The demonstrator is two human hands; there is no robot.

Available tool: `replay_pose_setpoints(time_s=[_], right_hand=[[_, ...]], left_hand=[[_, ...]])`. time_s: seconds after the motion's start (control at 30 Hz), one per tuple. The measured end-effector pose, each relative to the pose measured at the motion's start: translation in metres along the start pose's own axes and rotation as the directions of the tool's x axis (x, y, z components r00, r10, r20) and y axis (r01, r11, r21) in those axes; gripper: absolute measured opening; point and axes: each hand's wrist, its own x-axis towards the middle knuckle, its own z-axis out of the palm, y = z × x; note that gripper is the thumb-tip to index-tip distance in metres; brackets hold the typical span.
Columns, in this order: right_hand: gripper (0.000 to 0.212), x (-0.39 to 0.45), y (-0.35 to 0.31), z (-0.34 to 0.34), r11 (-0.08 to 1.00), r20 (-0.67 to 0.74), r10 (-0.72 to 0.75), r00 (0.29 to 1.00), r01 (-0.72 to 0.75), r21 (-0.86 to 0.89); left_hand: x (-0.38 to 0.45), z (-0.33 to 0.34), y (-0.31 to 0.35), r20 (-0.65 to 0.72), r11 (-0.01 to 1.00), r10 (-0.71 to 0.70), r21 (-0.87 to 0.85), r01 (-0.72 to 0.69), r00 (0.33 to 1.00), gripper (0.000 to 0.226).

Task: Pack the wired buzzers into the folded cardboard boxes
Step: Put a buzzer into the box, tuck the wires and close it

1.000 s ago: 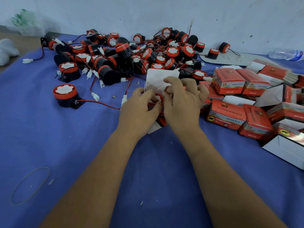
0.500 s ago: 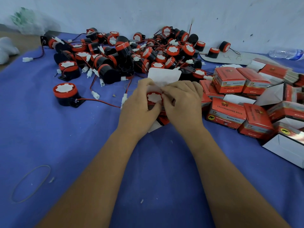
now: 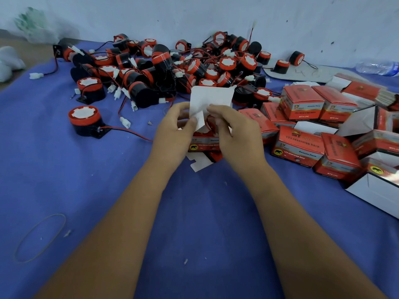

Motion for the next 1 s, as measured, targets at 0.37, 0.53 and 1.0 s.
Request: replay_pose_setpoints(time_s=[0.37,0.53,1.0], right_hand=[[0.040,0.005,-0.006,0.012,0.986,-0.004,0.164,0.986,-0.164,0.034],[0.041,0.002,-0.005,0.010,0.921,-0.072,0.357,0.931,-0.338,0.196],[0.031,-0.007,-0.002,-0.001,0.804,0.025,0.399,0.916,-0.363,0.471]], left_hand=[[0.000,0.000,0.002,-0.034,1.000,-0.010,0.018,0.011,0.999,0.039],[-0.002,0.000,0.002,-0.059,0.999,0.010,0.049,-0.007,0.998,0.041],[0.000,-0.006,-0.003,-0.072,0.987,0.109,0.129,-0.099,0.991,0.033]])
